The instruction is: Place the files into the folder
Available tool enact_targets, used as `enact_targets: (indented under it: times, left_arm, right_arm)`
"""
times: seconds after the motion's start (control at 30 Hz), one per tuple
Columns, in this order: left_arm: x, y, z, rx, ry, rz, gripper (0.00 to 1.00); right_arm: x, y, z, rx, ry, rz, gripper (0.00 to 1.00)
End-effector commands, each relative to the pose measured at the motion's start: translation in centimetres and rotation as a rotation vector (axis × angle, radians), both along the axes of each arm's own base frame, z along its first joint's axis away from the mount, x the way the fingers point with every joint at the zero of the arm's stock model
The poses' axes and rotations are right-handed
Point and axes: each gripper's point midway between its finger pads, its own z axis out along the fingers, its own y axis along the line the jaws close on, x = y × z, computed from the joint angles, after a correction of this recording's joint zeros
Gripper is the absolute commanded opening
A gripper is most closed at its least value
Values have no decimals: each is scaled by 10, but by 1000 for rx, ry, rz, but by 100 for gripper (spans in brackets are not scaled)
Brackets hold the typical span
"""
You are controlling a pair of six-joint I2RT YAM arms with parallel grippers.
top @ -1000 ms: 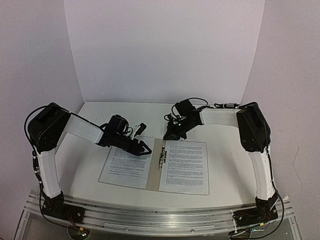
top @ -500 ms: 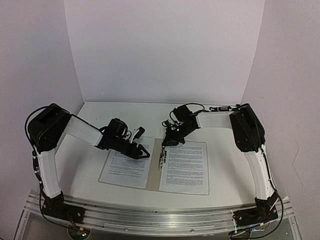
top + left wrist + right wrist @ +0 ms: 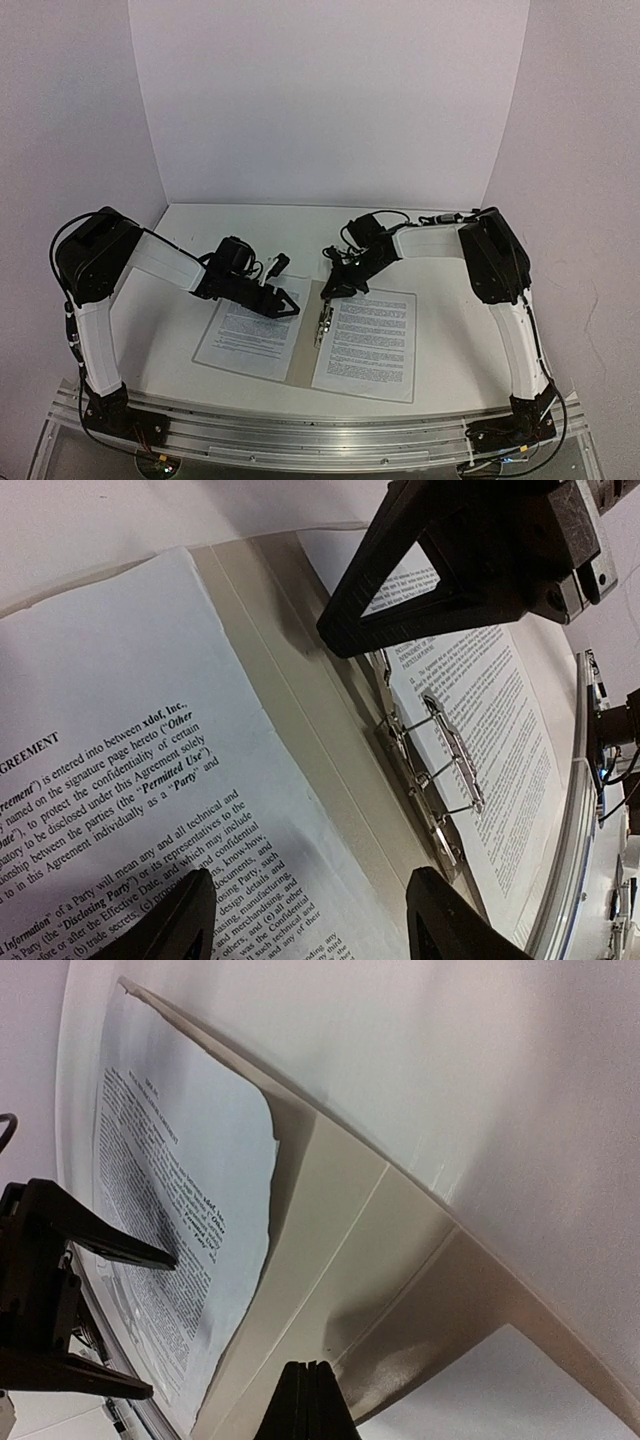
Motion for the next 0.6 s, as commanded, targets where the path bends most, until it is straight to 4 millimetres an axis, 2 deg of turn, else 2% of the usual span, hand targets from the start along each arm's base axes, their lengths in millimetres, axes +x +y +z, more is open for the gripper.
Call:
enact_targets:
  times: [0.0, 0.2, 0.3, 0.4, 0.47, 0.5, 0.57]
  left_arm:
    - [11, -7, 22, -32, -75, 2, 66]
    - [6, -4, 17, -24, -62, -7, 66]
    - [-4, -2, 14, -7, -17, -34, 64]
    - [-31, -13, 22, -2, -33, -172, 61]
    - [-60, -13, 25, 42, -98, -329, 59]
    - [-63, -13, 26, 43, -107, -347, 59]
    - [-80, -9, 48, 21, -277, -526, 64]
  right_arm:
    - [-17, -1, 24, 40, 14, 32, 0]
    - [-17, 0, 28, 45, 11, 35, 0]
    - [-13, -4, 28, 20, -14, 23, 0]
    - [-13, -9, 24, -9, -24, 18, 0]
    - [-17, -13, 19, -29, -16, 21, 0]
    - [-18, -14, 18, -32, -14, 20, 0]
    - [-18, -15, 18, -37, -16, 22, 0]
